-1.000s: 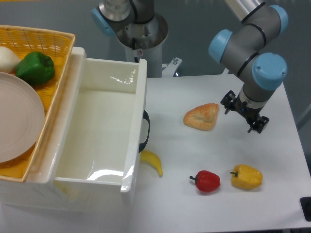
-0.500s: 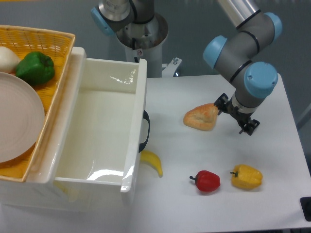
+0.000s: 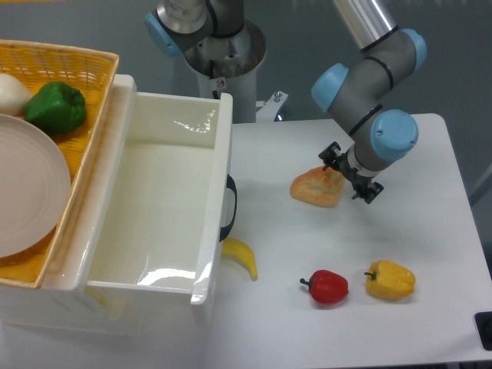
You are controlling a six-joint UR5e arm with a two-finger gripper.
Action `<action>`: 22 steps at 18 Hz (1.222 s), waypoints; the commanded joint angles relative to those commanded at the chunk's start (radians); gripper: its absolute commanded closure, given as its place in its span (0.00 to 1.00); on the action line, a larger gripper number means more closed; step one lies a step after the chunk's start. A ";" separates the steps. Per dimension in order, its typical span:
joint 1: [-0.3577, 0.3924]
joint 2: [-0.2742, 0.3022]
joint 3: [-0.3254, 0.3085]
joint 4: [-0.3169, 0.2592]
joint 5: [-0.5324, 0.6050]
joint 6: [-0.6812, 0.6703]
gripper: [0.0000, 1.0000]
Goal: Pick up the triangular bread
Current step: 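Move the open gripper over the triangular bread roll, then lower the gripper onto the bread and close on it, then lift the gripped bread up off the table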
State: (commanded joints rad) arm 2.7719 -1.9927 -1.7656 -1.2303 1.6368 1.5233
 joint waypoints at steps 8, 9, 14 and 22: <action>-0.003 0.005 -0.022 0.000 -0.002 0.002 0.58; -0.003 0.003 -0.020 0.000 -0.002 0.002 0.63; 0.000 0.005 0.001 0.002 -0.005 0.002 1.00; -0.005 0.035 0.135 -0.081 -0.002 -0.005 1.00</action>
State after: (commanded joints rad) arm 2.7673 -1.9574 -1.6310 -1.3112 1.6352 1.5186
